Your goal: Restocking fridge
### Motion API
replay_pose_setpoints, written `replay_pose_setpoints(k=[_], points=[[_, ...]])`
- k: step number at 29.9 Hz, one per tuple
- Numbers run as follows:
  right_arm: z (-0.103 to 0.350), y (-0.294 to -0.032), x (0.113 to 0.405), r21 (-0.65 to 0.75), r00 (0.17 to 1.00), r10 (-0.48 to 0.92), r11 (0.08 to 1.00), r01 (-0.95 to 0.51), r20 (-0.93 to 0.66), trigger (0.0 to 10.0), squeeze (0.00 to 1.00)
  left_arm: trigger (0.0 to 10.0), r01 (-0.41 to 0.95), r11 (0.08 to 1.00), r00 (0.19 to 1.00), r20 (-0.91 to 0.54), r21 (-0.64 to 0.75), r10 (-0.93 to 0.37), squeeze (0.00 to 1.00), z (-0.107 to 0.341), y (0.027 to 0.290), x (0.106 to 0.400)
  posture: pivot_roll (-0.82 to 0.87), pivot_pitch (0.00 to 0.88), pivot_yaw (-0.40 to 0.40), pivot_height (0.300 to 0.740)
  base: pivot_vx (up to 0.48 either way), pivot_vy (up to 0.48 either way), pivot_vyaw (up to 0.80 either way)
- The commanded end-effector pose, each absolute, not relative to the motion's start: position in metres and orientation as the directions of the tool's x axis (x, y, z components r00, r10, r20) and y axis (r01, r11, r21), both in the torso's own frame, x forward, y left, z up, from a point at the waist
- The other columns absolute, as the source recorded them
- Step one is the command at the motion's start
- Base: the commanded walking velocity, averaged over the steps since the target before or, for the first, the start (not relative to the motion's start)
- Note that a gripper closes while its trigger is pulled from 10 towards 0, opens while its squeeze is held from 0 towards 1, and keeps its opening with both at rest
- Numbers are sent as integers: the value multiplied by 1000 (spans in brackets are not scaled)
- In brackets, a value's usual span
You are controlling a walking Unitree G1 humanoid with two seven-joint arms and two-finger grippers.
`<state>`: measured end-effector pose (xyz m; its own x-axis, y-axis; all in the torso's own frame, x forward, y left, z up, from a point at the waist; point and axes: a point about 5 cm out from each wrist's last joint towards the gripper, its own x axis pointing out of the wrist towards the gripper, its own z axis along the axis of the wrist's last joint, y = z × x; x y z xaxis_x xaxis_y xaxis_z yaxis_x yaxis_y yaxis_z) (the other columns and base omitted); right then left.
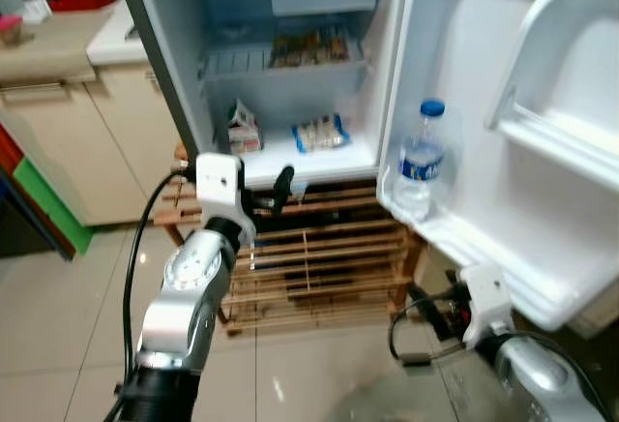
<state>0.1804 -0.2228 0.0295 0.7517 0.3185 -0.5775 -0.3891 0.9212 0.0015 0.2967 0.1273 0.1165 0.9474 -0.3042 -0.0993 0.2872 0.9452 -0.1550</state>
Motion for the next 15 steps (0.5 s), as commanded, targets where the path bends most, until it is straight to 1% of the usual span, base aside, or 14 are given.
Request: replay_pose_setpoints(k=[1,4,5,6,7,8,9,10,11,12,13,15], points=[[25,-231,175,11,708,324,913,-407,-628,10000,0,10000,295,943,944,-108,-153,-313,0,113,130,298,-245,0,68,740,0,-480,0],[16,-259,161,-7,662,246,935,-355,-709,10000,0,10000,316,937,939,-91,-147,-331,0,111,127,294,-254,0,71,740,0,-480,0],[10,-275,153,-41,637,184,946,-321,-748,10000,0,10000,328,934,936,-84,-144,-342,0,110,126,292,-256,2,74,740,0,-480,0],[10,-275,153,-41,637,184,946,-321,-748,10000,0,10000,328,934,936,-84,-144,-342,0,110,126,292,-256,2,74,740,0,-480,0],[4,-290,145,-49,600,138,957,-285,-788,10000,0,10000,334,932,934,-83,-145,-347,0,109,125,291,-256,0,72,740,0,-480,0],[2,-296,141,-44,579,126,962,-270,-806,10000,0,10000,337,930,933,-83,-146,-350,0,108,125,291,-256,0,72,740,0,-480,0],[2,-296,141,-44,579,126,962,-270,-806,10000,0,10000,337,930,933,-83,-146,-350,0,108,125,291,-256,0,72,740,0,-480,0],[-6,-322,126,-102,511,24,971,-217,-859,10000,0,10000,352,925,928,-73,-140,-365,0,110,123,290,-249,3,73,740,0,-480,0],[-6,-332,122,-127,495,-16,974,-190,-869,10000,0,10000,357,924,927,-71,-133,-369,0,110,123,290,-247,4,73,740,0,-390,0],[-6,-337,120,-141,486,-40,975,-173,-873,10000,0,10000,360,924,926,-71,-128,-371,0,109,123,289,-249,4,74,740,0,0,0],[-6,-337,120,-141,486,-40,975,-173,-873,10000,0,10000,360,924,926,-71,-128,-371,0,109,123,289,-249,4,74,740,0,0,0],[-5,-350,118,-178,470,-90,973,-147,-878,10000,0,10000,355,926,927,-79,-130,-366,0,106,126,288,-250,6,76,740,0,0,0]])
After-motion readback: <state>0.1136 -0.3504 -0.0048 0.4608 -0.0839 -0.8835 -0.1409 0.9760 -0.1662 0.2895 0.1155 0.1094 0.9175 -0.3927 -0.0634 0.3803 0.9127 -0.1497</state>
